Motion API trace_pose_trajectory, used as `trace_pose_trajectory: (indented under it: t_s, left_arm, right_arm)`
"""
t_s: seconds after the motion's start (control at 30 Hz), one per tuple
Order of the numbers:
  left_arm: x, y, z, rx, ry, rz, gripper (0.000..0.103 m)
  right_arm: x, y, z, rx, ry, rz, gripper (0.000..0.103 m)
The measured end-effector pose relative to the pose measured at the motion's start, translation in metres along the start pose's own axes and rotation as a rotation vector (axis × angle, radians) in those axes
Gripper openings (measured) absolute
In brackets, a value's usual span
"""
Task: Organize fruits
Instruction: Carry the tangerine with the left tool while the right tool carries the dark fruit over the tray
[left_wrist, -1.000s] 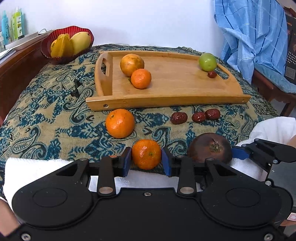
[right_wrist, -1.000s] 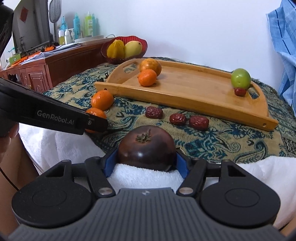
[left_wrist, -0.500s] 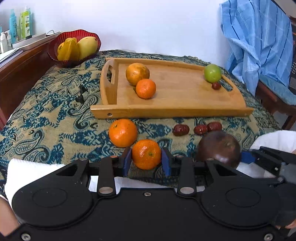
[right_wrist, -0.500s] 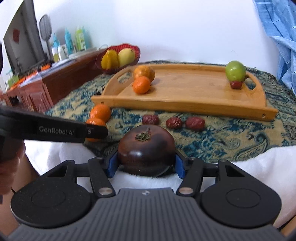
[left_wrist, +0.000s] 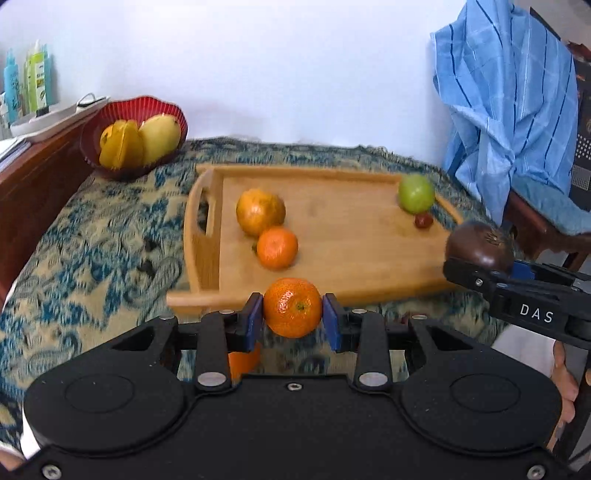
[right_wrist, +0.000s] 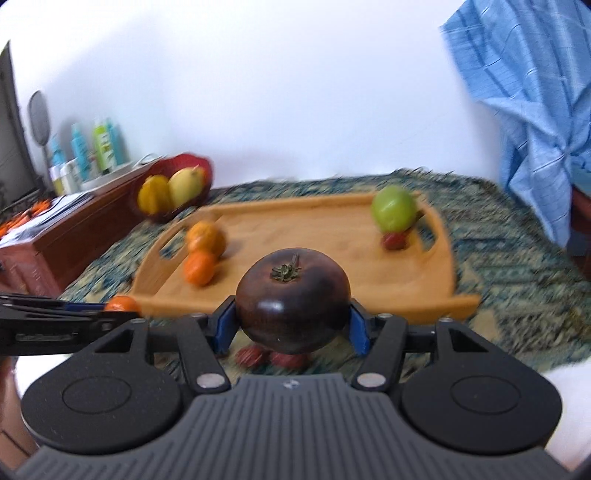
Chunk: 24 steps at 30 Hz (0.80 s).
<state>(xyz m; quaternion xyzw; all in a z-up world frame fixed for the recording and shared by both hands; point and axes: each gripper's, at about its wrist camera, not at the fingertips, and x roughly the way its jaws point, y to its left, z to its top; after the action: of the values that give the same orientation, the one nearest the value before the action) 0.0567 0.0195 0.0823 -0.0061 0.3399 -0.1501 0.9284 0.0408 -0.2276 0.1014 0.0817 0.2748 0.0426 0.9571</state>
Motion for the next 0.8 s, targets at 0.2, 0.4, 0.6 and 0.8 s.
trace_pose_trajectory:
  t_s: [0.2,0.4,0.6,0.8]
  left_arm:
    - [0.023,0.009,0.047,-0.015,-0.011,-0.007,0.033]
    - [0.065,0.019,0.094,-0.060,0.008,-0.009,0.033]
    - [0.121,0.032,0.129,-0.082,0.056,0.038,0.033]
    - [0.174,0.041,0.139,-0.123,0.139,0.055,0.033]
  right_arm:
    - [0.019,-0.028,0.026,0.024,-0.015,-0.045,0.063]
    - [0.053,-0.051,0.040,0.078,0.047,-0.089,0.063]
    - [0.078,-0.060,0.044,0.069,0.110,-0.106,0.063]
    - [0.092,-0.062,0.045,0.062,0.138,-0.126,0.063]
